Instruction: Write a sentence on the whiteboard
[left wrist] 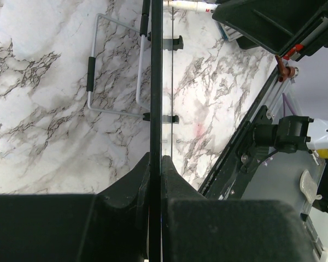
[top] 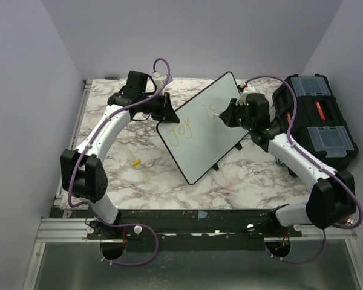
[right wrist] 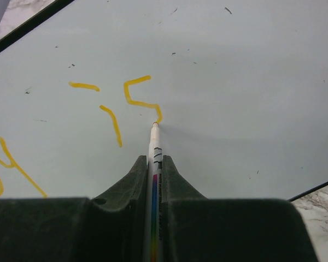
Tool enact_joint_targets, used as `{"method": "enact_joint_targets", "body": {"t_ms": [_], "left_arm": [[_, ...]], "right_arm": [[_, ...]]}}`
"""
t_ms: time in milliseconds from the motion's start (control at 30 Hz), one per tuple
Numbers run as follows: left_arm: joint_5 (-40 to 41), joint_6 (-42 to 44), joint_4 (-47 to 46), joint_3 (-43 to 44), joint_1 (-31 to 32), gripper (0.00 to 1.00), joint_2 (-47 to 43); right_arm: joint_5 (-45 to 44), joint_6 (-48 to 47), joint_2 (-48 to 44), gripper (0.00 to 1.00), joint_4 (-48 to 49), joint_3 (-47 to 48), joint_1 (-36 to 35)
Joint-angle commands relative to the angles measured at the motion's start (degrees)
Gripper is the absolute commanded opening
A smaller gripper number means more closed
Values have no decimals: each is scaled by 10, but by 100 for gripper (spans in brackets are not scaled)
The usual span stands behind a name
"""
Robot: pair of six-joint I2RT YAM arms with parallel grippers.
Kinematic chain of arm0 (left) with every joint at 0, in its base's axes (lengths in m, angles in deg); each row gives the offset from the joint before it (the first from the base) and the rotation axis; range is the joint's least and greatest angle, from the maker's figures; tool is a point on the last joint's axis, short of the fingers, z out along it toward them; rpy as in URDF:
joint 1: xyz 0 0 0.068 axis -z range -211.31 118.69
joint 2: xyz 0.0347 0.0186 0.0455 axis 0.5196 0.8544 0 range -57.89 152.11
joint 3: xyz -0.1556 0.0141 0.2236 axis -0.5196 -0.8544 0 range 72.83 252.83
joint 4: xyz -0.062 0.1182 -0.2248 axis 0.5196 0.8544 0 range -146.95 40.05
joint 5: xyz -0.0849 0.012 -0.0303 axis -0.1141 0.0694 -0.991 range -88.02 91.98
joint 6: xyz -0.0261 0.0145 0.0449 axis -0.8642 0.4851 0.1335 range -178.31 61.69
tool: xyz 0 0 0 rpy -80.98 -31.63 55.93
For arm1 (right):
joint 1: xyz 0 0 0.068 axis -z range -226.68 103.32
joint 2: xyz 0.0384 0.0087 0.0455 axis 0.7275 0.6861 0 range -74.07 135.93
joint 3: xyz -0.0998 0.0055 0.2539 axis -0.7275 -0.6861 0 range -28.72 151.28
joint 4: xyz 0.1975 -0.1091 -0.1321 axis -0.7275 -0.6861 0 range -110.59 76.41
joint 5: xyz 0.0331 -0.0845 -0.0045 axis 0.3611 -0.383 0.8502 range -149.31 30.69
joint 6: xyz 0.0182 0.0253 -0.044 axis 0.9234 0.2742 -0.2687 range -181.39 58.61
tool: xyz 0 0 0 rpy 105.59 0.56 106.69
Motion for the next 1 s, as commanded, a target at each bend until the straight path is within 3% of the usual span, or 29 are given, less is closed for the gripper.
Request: {"method": "enact_joint_targets", "body": {"t_ms": [0, 300, 767, 967], "left_arm": [[2, 28, -30, 20, 1, 0, -24], [0, 28, -33, 16, 0, 0, -28], [11, 21, -58, -9, 1, 0, -50], [18, 20, -71, -28, 1, 0, -66]], "right_arm": [[52, -2, -2, 1, -23, -9, -2], [83, -1, -15, 1, -16, -3, -2], [16, 38, -120, 1, -16, -31, -2], [28, 55, -150, 1, -21, -50, -3]]}}
